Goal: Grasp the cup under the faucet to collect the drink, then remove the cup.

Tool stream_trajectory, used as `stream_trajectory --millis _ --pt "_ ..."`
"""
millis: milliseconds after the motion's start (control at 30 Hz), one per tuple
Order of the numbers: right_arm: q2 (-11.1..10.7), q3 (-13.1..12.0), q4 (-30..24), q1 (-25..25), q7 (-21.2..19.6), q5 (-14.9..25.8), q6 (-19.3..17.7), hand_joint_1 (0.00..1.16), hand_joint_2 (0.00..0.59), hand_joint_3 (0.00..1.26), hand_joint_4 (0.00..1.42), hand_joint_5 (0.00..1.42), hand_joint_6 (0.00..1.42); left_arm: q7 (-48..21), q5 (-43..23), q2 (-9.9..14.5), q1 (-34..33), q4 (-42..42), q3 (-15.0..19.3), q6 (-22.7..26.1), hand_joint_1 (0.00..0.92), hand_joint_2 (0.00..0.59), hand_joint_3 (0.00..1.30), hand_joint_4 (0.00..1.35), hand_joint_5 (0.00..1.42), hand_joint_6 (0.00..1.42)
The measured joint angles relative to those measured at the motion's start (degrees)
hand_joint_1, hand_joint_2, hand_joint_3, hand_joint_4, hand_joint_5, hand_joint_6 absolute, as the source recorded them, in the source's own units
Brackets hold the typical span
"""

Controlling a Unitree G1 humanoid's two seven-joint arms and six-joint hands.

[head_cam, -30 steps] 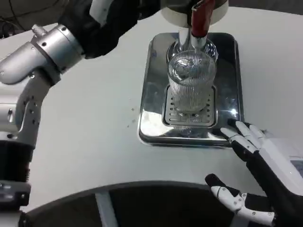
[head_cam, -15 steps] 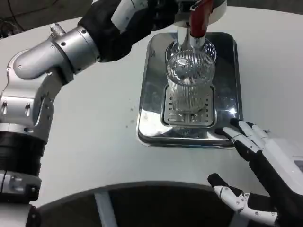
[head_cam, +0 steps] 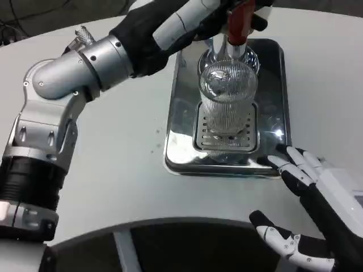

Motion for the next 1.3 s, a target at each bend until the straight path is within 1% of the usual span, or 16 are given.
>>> stream_trajectory --millis 200,367,500,833,933,1100,1300 --pt "0.06 -0.35 -0.37 0.89 -0.01 0.14 -0.01 0.39 0.406 0.15 0.00 0.00 0.00 -0.30 1.26 0.11 -0.34 0.73 -1.15 -2.54 0.000 0.064 0.20 0.16 0.26 0.20" --pt "0.16 -0.50 -0.92 1.51 -0.01 0.26 -0.03 0.39 0.406 0.15 0.00 0.00 0.00 -0.30 3.28 0.90 -0.71 1.08 -2.18 -5.44 0.000 0.064 0.20 0.16 0.27 0.20" --pt "0.18 -0.57 -1.43 1.85 -0.03 0.45 -0.12 0.39 0.406 0.15 0.00 0.00 0.00 -0.29 4.53 1.23 -0.98 1.37 -2.93 -6.79 0.000 0.064 0.19 0.16 0.25 0.15" --pt "0.28 -0.66 -1.45 1.87 -0.05 0.81 -0.14 0.39 0.406 0.15 0.00 0.00 0.00 0.93 7.12 1.47 -1.06 1.84 -4.28 -10.11 0.000 0.064 0.17 0.14 0.23 0.12" --pt "0.50 -0.90 -1.47 1.90 -0.14 1.56 -0.14 0.39 0.406 0.15 0.00 0.00 0.00 1.51 7.67 1.47 -1.10 2.52 -4.59 -11.31 0.000 0.060 0.17 0.13 0.21 0.10" --pt "1.00 -1.79 -1.61 2.00 -1.77 4.79 -0.27 0.39 0.406 0.15 0.00 0.00 0.00 1.99 8.27 1.50 -1.30 3.80 -5.30 -13.52 0.000 0.059 0.16 0.11 0.19 0.08" --pt "0.99 -2.13 -1.68 1.96 -2.55 6.02 -0.50 0.39 0.406 0.15 0.00 0.00 0.00 2.27 9.14 1.50 -1.77 5.24 -6.01 -15.87 0.000 0.059 0.16 0.10 0.18 0.08"
